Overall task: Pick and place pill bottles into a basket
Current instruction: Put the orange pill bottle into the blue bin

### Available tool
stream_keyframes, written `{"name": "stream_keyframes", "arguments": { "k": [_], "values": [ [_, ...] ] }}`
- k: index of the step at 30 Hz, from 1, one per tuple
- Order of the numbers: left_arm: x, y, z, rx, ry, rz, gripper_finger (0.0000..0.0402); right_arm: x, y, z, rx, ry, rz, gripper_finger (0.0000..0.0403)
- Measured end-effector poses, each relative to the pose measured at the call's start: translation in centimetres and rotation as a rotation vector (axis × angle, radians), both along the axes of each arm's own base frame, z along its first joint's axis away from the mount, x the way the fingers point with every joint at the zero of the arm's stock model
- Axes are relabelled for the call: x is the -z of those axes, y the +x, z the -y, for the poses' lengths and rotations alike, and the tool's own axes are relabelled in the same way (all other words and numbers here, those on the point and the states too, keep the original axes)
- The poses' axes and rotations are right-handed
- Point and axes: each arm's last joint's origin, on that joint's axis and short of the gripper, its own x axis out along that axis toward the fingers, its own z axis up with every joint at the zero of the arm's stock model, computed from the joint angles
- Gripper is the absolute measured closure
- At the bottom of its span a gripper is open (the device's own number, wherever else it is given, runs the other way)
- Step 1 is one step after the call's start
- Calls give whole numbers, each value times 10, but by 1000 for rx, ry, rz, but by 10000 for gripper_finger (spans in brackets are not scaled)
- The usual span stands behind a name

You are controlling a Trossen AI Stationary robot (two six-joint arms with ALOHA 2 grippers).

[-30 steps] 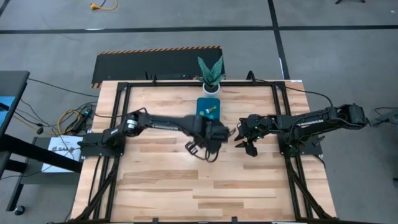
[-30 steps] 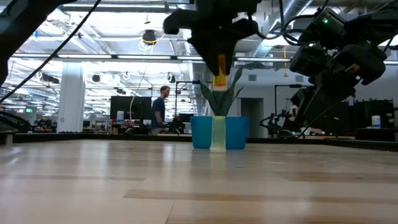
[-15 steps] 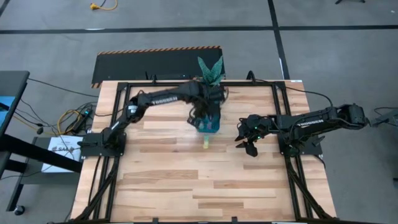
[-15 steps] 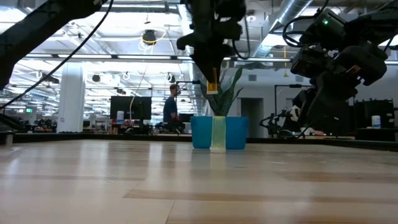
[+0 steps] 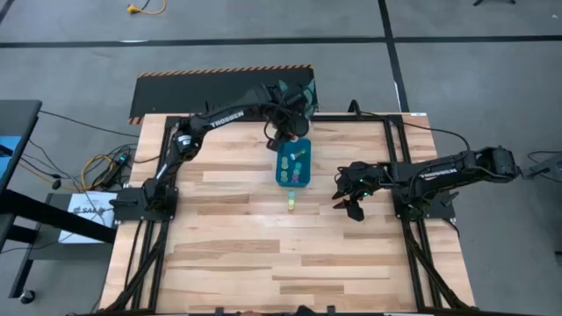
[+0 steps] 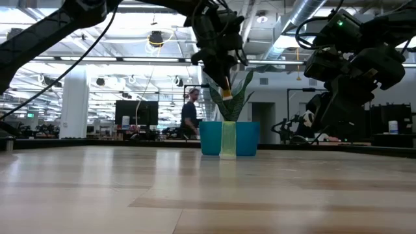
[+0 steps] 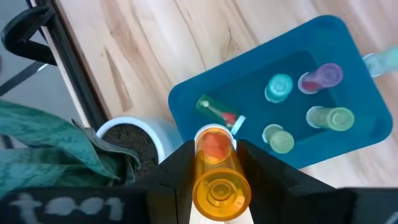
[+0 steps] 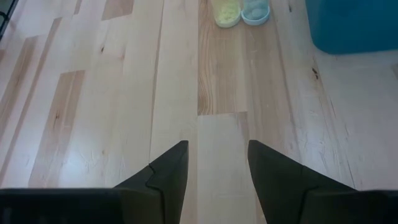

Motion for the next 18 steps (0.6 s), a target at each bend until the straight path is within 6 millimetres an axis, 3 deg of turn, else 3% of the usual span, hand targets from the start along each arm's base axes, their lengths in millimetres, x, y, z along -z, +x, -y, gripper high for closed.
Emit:
{"name": "stream_keyframes", "arguments": {
  "k": [7, 18],
  "values": [
    [18, -2, -13, -43, -74, -4, 299, 0, 0, 0, -1, -1, 0, 244],
    [72, 2, -16, -48, -129, -14, 299, 0, 0, 0, -1, -1, -2, 244]
  ]
}}
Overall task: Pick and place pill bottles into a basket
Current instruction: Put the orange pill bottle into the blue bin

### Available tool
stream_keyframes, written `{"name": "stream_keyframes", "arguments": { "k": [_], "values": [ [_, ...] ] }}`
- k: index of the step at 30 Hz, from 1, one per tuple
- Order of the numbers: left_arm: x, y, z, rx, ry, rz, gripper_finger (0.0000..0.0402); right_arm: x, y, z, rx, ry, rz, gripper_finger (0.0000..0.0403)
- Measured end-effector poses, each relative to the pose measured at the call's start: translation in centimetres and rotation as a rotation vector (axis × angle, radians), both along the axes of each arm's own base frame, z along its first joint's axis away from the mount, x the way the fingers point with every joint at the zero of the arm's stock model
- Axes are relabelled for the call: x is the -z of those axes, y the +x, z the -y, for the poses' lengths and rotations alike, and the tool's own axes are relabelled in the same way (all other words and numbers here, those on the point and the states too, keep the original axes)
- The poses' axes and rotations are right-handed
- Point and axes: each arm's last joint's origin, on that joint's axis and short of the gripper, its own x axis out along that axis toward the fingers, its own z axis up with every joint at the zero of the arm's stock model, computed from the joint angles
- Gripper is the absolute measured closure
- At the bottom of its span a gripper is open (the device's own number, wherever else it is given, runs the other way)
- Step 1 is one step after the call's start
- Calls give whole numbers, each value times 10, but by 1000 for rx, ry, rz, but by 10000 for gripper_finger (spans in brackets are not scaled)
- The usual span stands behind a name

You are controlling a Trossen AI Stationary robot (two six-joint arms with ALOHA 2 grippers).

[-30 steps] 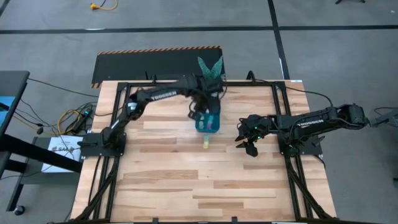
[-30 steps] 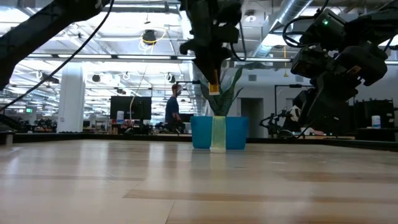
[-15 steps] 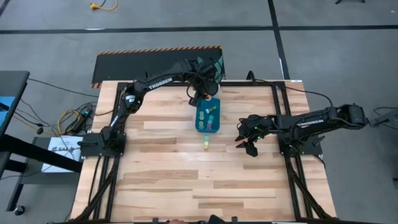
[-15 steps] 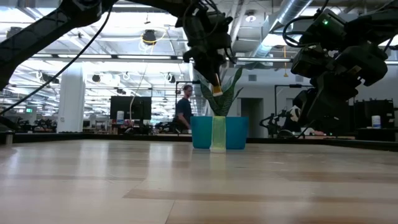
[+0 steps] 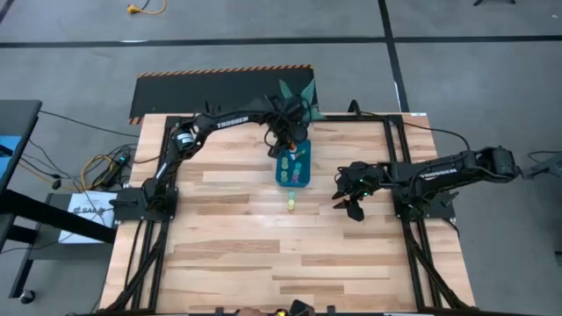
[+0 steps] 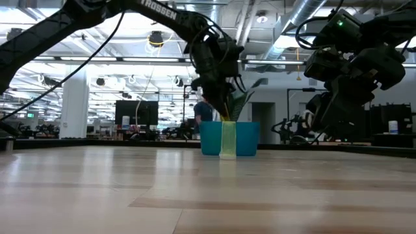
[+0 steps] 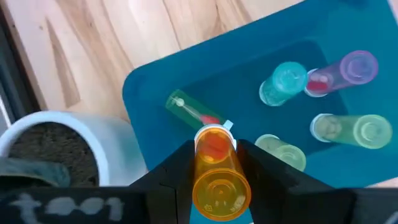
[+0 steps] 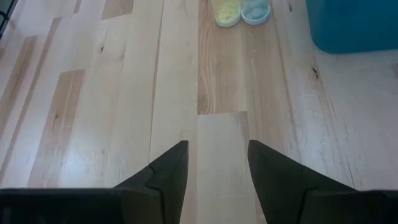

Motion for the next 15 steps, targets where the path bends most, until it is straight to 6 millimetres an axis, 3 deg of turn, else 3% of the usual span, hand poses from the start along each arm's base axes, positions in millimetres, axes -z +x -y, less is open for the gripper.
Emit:
{"name": "stream_keyframes", "arguments": {
  "k": [5, 15],
  "values": [
    [17, -2, 1, 5, -10, -26, 299, 0, 0, 0, 0, 0, 0, 244],
    [17, -2, 1, -1, -7, -26, 299, 0, 0, 0, -1, -1, 0, 244]
  ]
}}
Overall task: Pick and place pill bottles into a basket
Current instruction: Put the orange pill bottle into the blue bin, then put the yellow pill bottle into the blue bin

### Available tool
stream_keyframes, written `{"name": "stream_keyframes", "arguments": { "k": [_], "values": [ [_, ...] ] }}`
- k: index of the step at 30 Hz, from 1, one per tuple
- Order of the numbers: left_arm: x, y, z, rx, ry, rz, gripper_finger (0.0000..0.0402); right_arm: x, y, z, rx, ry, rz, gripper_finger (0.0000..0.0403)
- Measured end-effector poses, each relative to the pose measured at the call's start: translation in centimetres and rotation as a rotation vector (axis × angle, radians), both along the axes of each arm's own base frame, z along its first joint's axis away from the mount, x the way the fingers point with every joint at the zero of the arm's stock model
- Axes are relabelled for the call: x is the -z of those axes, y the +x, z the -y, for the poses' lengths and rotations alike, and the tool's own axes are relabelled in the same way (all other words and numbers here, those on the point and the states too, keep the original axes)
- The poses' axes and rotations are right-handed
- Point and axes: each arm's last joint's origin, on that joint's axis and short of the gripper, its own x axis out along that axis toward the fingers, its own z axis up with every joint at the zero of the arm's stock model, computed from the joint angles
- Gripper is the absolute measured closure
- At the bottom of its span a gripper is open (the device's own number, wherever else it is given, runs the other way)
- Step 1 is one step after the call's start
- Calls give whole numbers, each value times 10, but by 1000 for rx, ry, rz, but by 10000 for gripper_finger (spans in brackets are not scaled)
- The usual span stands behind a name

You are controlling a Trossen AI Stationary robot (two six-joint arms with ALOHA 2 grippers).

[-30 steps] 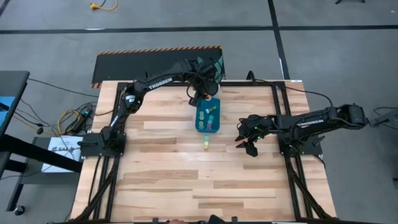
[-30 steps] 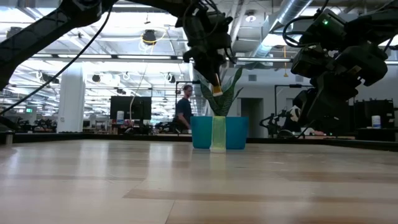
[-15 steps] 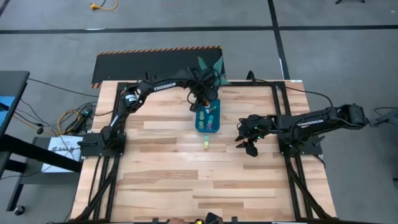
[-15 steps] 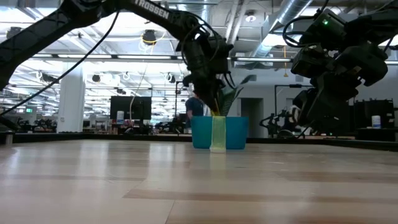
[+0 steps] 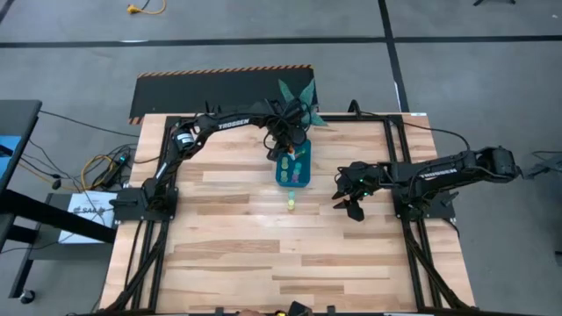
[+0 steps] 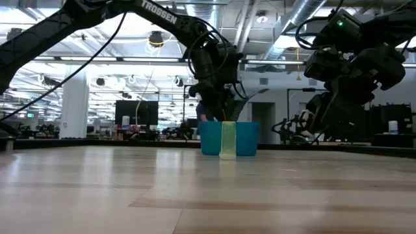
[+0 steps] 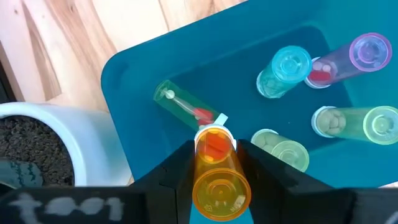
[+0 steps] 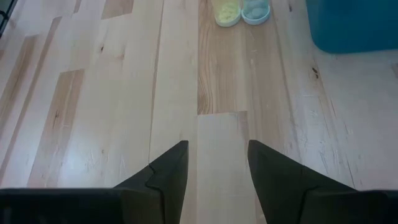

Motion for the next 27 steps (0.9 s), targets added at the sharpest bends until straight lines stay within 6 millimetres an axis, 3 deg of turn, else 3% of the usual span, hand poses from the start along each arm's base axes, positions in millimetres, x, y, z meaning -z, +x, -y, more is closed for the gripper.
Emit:
{"name": "stream_keyframes", "arguments": {
  "k": [27],
  "values": [
    [1, 3, 7, -28, 29, -25, 274, 0, 0, 0, 1, 1, -1, 244]
  ]
}}
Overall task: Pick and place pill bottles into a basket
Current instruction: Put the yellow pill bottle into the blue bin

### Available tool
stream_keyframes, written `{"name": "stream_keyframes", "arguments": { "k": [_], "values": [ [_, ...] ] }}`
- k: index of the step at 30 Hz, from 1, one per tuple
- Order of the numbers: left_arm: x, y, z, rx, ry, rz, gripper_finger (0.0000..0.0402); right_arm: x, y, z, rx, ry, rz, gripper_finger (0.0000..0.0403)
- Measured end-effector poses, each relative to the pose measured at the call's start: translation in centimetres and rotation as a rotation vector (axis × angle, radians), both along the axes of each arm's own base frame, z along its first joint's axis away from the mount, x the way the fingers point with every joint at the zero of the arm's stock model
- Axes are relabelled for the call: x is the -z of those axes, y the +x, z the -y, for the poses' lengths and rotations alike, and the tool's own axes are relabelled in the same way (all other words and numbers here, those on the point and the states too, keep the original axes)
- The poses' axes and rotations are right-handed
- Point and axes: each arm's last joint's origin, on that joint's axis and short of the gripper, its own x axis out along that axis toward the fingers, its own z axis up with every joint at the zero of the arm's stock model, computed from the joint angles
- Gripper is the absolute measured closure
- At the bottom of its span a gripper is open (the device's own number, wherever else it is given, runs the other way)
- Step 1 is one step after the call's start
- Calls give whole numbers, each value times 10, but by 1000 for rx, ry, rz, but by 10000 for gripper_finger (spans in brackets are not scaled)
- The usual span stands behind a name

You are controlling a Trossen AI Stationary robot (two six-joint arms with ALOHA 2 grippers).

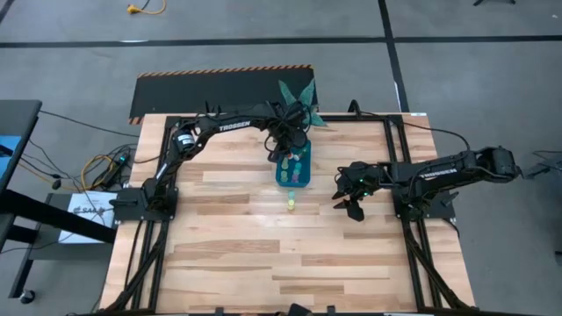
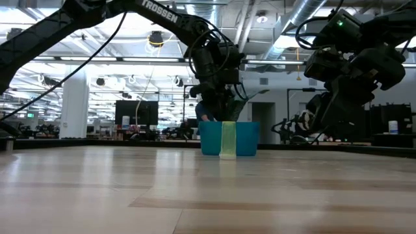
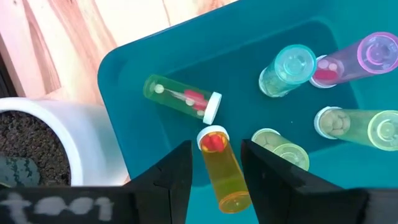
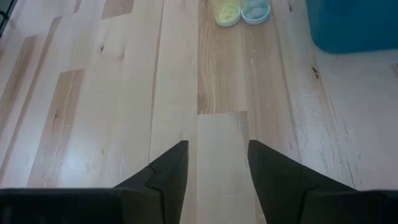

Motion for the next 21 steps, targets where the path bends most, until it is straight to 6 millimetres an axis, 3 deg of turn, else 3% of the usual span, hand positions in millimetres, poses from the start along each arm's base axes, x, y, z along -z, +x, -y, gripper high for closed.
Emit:
{"name": "stream_keyframes", "arguments": {
  "k": [5, 13, 21],
  "values": [
    [-3, -2, 5, -6, 13, -56, 274, 0, 0, 0, 0, 0, 0, 244],
    [-25, -5, 28, -5, 101, -211, 274, 0, 0, 0, 1, 1, 0, 244],
    [-37, 3, 90, 120, 71, -297, 274, 0, 0, 0, 1, 1, -1, 244]
  ]
}}
